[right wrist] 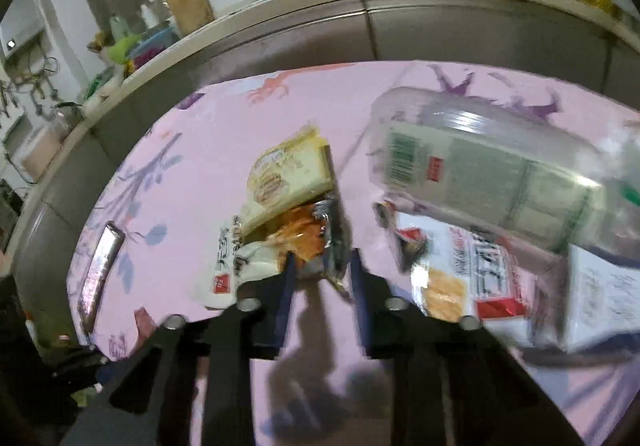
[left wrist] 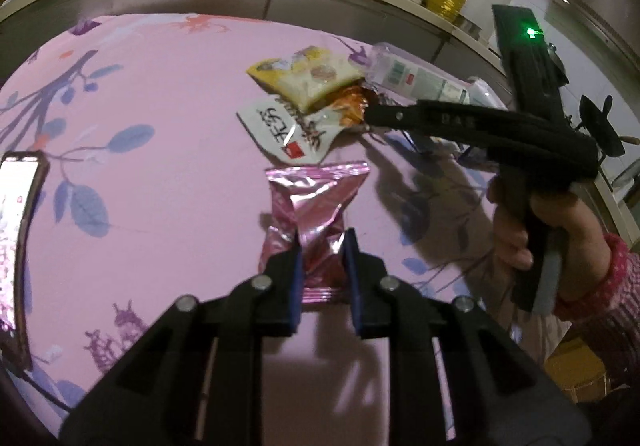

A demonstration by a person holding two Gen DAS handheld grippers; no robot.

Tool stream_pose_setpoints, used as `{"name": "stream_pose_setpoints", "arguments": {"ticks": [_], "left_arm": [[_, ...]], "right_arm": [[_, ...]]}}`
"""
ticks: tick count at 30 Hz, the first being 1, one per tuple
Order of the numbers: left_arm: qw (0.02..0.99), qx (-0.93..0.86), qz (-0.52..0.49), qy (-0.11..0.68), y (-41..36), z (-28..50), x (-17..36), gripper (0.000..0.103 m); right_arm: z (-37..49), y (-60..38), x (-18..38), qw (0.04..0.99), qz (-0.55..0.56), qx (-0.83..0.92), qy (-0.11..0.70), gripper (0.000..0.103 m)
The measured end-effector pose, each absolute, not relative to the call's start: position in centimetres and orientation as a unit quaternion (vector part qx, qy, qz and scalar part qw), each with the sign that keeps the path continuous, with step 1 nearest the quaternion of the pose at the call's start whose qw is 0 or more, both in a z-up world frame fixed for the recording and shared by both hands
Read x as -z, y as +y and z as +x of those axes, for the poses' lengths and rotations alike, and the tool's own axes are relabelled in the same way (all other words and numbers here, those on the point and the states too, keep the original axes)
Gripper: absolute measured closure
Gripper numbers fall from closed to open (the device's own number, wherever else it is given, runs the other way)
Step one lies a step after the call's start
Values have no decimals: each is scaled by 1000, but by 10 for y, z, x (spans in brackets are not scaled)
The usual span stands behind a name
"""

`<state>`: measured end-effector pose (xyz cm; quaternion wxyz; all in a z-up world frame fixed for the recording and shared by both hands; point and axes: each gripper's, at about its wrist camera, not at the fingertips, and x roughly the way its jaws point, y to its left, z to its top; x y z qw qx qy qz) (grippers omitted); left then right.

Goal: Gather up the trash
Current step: 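Grasp the pink wrapper with the left tool while the right tool grasps the yellow snack packet, then carry the pink wrapper and snack packet with both tools to the beige bin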

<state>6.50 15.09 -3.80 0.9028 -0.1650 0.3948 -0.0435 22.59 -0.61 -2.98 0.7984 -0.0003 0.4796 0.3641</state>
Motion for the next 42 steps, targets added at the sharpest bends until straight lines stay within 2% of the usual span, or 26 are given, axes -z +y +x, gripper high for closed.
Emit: {"name": "stream_pose_setpoints", "arguments": {"ticks": [1, 7, 10, 18, 25, 42], "left_arm": [[903, 43, -166, 394, 152, 64, 37, 85], [905, 54, -162, 388, 147, 65, 32, 85], [906, 65, -157, 387, 137, 66, 29, 85], [905, 112, -130, 390, 88, 79, 17, 85], [898, 178, -91, 393, 17, 101, 0, 85], [860, 322, 25, 396, -209, 193, -35, 85]], "right_arm": [[226, -6, 29, 796, 1, -361, 485, 102], [193, -38, 16, 792, 23, -370, 485, 103], [172, -79, 12, 804, 37, -351, 479, 103], [138, -223, 18, 829, 165, -243, 476, 103], [122, -312, 19, 841, 243, -172, 451, 103], [123, -487, 9, 879, 318, -43, 352, 103]]}}
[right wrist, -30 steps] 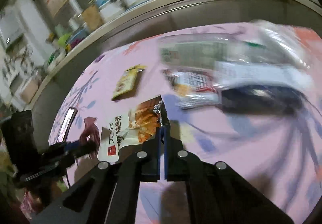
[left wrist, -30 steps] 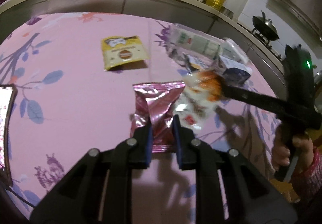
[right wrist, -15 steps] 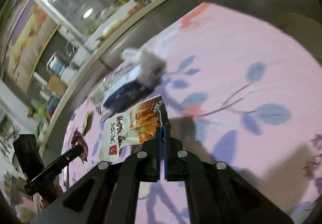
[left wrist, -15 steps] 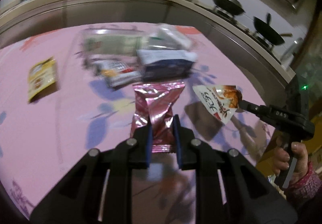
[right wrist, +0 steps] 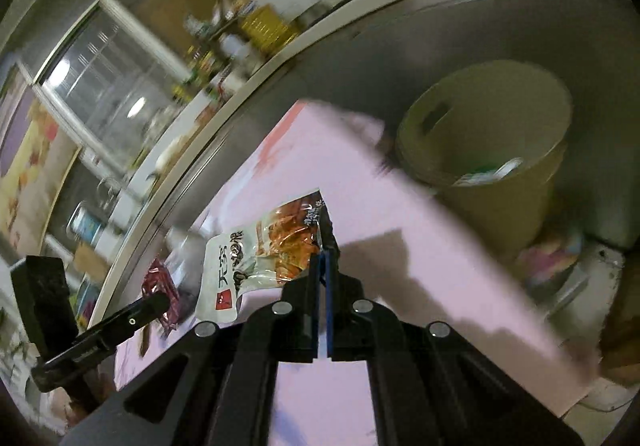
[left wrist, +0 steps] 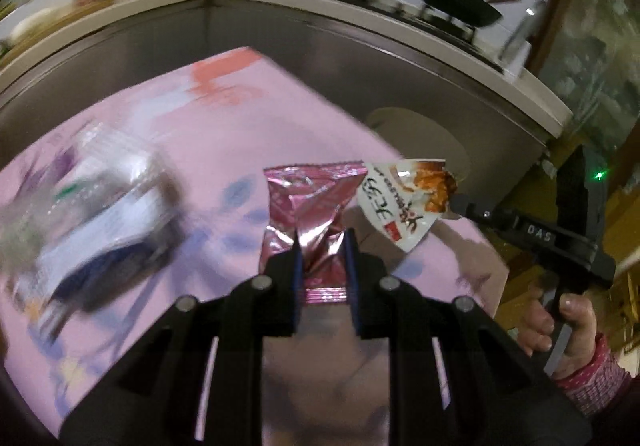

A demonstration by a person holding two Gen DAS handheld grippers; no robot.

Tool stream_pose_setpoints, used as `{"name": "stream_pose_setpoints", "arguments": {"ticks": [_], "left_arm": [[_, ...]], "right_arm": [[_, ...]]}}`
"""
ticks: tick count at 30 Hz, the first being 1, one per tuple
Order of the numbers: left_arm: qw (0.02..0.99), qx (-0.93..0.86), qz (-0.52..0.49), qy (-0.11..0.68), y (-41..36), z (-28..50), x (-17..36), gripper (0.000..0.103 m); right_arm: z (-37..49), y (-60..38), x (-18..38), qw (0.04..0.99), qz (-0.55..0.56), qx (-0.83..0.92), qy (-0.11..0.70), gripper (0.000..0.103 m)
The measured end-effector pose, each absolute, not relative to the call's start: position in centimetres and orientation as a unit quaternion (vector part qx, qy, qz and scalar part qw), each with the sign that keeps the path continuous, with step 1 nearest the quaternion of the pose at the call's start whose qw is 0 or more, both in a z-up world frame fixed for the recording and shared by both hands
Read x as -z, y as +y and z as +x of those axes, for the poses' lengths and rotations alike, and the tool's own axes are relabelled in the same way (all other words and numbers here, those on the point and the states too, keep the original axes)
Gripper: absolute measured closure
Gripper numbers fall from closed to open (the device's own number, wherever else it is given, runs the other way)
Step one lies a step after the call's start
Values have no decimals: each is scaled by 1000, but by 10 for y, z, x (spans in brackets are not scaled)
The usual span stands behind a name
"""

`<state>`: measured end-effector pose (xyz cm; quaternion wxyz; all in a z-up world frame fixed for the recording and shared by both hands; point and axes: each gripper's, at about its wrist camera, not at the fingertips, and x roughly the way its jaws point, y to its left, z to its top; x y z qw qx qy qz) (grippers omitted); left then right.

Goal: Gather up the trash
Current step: 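Carry the pink wrapper and snack packet with both tools to the beige bin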

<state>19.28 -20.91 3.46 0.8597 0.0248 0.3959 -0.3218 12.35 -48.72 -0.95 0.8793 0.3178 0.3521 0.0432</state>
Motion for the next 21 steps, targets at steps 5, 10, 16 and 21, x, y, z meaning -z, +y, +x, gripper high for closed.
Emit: {"name": "stream_pose_setpoints", "arguments": {"ticks": [5, 10, 16, 21], "left_arm": [[842, 363, 59, 394, -302, 233, -39, 85], [821, 395, 84, 404, -385, 272, -32, 85], [804, 402, 107, 425, -448, 303, -6, 85], [797, 380, 127, 451, -476, 318, 16, 50]], "right_arm": [[137, -559, 11, 885, 330, 23, 326, 103], [148, -612, 23, 883, 340, 77, 315, 103], [169, -646, 38, 880, 325, 119, 325, 103], [181, -651, 55, 873, 331, 126, 334, 99]]}}
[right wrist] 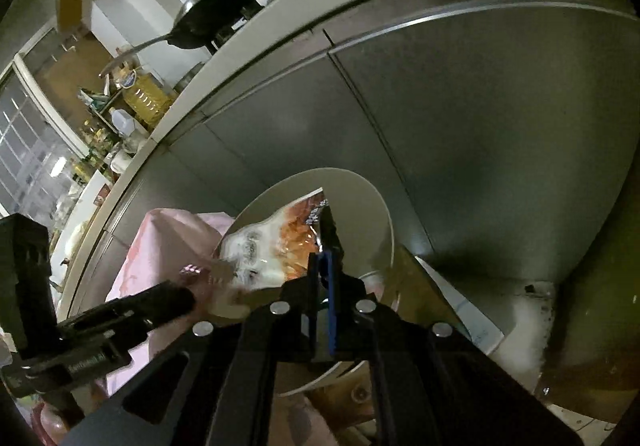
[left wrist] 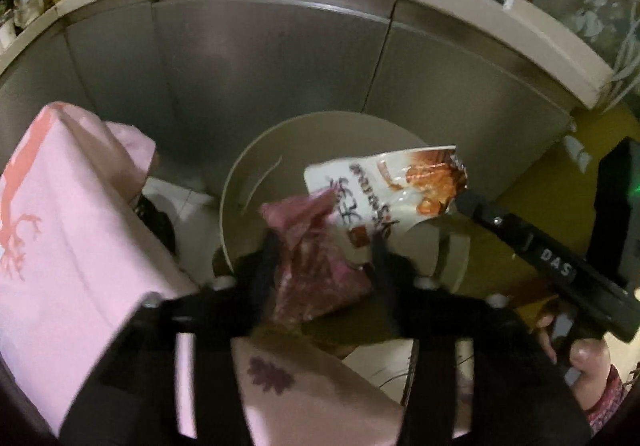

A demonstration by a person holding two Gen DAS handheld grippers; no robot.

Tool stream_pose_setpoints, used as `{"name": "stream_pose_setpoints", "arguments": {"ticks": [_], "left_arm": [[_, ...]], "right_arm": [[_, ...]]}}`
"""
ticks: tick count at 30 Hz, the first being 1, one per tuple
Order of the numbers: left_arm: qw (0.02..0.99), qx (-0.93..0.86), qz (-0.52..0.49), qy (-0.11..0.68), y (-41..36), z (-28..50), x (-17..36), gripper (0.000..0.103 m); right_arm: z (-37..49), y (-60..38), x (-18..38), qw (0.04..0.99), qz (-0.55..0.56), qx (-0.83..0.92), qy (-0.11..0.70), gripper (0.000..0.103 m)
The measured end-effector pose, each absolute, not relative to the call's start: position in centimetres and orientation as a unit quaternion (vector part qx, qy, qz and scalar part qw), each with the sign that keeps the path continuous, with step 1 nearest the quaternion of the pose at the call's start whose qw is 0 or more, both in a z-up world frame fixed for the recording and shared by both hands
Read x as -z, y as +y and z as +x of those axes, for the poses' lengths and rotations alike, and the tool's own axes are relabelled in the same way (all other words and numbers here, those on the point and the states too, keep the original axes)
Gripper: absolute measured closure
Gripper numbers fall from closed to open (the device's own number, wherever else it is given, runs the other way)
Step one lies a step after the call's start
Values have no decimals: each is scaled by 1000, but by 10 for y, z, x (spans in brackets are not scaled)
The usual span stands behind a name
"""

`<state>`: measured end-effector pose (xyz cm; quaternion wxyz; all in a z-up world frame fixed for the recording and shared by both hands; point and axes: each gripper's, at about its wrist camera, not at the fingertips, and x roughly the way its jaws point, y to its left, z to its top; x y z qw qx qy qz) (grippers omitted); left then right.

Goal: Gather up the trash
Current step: 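Carry the pink wrapper and snack packet with both tools to the beige bin, then open both tools over the bin to drop the wrapper and packet, then move both tools back over the table toward the remaining trash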

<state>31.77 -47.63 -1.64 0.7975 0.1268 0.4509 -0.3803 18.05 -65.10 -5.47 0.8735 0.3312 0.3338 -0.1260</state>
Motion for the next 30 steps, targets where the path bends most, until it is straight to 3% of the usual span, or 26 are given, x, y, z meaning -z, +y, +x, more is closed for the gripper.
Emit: {"name": "stream_pose_setpoints", "arguments": {"ticks": [4, 6, 7, 8, 30], "left_arm": [[800, 375, 107, 456, -471, 321, 12, 50], [805, 372, 100, 451, -463, 319, 6, 50], [807, 370, 98, 449, -460, 317, 3, 50], [809, 369, 95, 447, -455, 314, 0, 50], [900, 243, 81, 352, -272, 197, -49, 50]], "right_arm": [[185, -652, 55, 873, 335, 120, 332, 91], [186, -648, 53, 875, 333, 117, 332, 74], [185, -646, 51, 875, 333, 117, 331, 59], [182, -643, 49, 878, 331, 119, 326, 54], [109, -521, -17, 891, 355, 29, 281, 54]]}}
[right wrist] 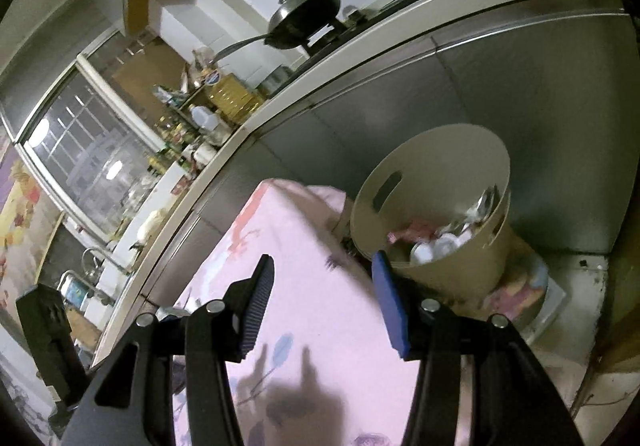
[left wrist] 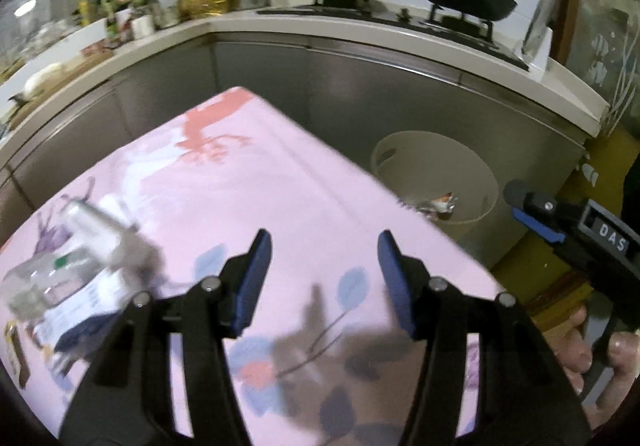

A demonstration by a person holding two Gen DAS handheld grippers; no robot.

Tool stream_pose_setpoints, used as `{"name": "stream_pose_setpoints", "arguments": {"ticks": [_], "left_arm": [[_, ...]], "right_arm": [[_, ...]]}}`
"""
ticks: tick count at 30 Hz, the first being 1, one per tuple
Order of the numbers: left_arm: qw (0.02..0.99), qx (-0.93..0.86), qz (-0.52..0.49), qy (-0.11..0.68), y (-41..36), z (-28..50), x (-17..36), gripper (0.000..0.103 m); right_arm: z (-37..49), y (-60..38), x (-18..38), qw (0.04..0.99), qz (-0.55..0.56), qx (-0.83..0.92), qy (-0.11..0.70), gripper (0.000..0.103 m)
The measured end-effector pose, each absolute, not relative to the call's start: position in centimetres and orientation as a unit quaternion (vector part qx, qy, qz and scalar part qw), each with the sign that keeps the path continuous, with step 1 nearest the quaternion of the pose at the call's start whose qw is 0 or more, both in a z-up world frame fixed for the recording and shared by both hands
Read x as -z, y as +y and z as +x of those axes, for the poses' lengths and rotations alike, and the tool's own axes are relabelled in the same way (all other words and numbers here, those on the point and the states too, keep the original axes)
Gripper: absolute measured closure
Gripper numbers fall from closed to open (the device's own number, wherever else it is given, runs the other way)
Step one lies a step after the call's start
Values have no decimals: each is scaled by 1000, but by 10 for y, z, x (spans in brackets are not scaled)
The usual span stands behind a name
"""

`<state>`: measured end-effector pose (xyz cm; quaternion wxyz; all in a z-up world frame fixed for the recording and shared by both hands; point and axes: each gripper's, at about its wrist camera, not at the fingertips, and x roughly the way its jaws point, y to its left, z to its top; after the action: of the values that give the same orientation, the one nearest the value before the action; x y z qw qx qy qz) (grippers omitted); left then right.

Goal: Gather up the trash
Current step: 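Move both tools back over the table toward the remaining trash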

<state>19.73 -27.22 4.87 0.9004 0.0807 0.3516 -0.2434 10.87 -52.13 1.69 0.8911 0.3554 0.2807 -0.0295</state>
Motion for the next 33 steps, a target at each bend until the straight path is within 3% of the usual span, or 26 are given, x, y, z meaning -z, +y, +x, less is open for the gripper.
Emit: {"name": "stream_pose_setpoints", "arguments": {"ticks": [8, 11, 33], "left_arm": [[915, 203, 74, 340, -217, 169, -51, 50], [921, 192, 68, 333, -200, 160, -52, 44], [935, 122, 39, 330, -116, 137, -48, 44]], "right_arm": [[98, -483, -26, 890, 345, 13, 297, 54], [99, -469, -34, 892, 339, 3, 298, 54], [102, -380, -52, 896, 287, -78, 331, 54]]}}
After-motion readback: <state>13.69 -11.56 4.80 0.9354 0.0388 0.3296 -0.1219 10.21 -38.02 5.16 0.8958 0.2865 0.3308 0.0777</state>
